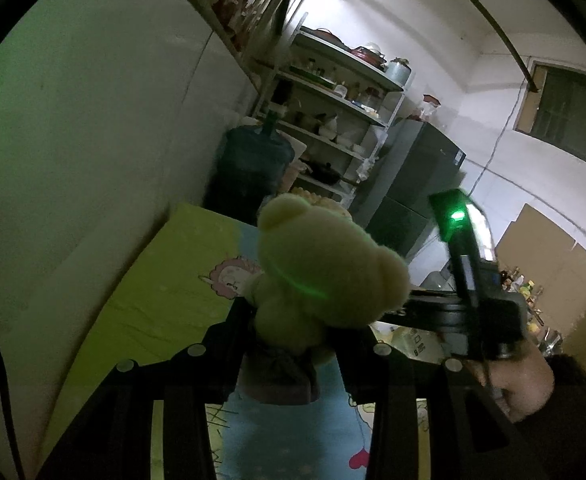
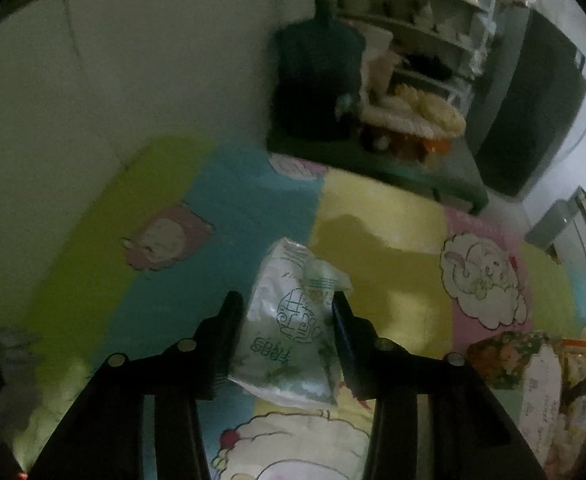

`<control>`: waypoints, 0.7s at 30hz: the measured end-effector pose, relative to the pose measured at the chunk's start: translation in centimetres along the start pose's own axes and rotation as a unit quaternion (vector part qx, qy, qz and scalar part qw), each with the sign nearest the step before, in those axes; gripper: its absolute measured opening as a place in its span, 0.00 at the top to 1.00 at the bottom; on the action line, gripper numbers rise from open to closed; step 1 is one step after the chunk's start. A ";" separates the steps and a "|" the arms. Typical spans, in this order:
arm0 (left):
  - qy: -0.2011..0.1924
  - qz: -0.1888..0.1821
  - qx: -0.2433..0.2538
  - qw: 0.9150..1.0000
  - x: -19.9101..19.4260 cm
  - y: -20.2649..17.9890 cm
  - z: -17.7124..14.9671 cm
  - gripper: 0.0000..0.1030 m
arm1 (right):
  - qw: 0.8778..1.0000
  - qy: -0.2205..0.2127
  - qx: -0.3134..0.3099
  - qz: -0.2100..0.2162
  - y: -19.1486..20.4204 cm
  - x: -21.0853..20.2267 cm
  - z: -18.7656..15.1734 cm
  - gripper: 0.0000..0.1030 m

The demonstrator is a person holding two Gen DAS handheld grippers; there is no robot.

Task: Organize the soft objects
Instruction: 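Grasp the second green Flower tissue pack with the right tool while the left tool holds the bear, then carry the teddy bear and tissue pack over the box with both tools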

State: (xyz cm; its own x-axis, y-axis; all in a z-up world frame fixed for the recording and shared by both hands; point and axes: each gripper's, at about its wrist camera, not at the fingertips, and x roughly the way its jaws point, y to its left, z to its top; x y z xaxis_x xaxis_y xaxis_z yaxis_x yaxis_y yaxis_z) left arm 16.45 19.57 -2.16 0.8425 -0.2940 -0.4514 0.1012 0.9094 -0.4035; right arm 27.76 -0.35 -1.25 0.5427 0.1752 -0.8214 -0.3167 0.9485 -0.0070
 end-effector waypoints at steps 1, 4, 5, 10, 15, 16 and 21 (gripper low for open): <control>-0.001 0.001 0.002 1.000 -0.1 -0.2 0.0 0.60 | 1.000 -0.008 -0.001 0.005 0.0 -0.6 0.0 0.56; -0.004 0.002 0.009 1.000 -0.4 -1.1 -0.2 0.60 | 0.999 -0.046 -0.005 0.024 -0.2 -3.3 -0.2 0.56; -0.004 0.002 0.012 1.000 -0.5 -1.3 -0.1 0.60 | 0.998 -0.059 -0.007 0.029 -0.3 -4.2 -0.4 0.56; -0.006 -0.006 0.029 1.000 -0.8 -3.6 -0.4 0.61 | 0.993 -0.106 -0.004 0.050 -1.8 -8.7 -1.5 0.56; -0.007 -0.013 0.044 0.999 -0.8 -6.4 -0.5 0.61 | 0.989 -0.136 -0.007 0.050 -3.3 -12.2 -2.7 0.56; -0.008 -0.014 0.046 0.999 -0.8 -6.8 -0.4 0.61 | 0.989 -0.141 -0.005 0.052 -3.8 -12.8 -3.0 0.56; -0.010 -0.026 0.063 0.998 -0.8 -10.0 -0.5 0.61 | 0.985 -0.164 0.000 0.052 -6.3 -15.2 -4.8 0.56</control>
State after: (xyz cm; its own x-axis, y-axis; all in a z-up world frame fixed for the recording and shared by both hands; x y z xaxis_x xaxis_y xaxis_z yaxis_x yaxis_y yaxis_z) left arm 14.54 10.55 1.85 0.8445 -0.3375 -0.4159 0.2103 0.9231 -0.3219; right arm 17.76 -10.23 8.56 0.7297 0.3466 -0.5894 -0.3840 0.9210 0.0662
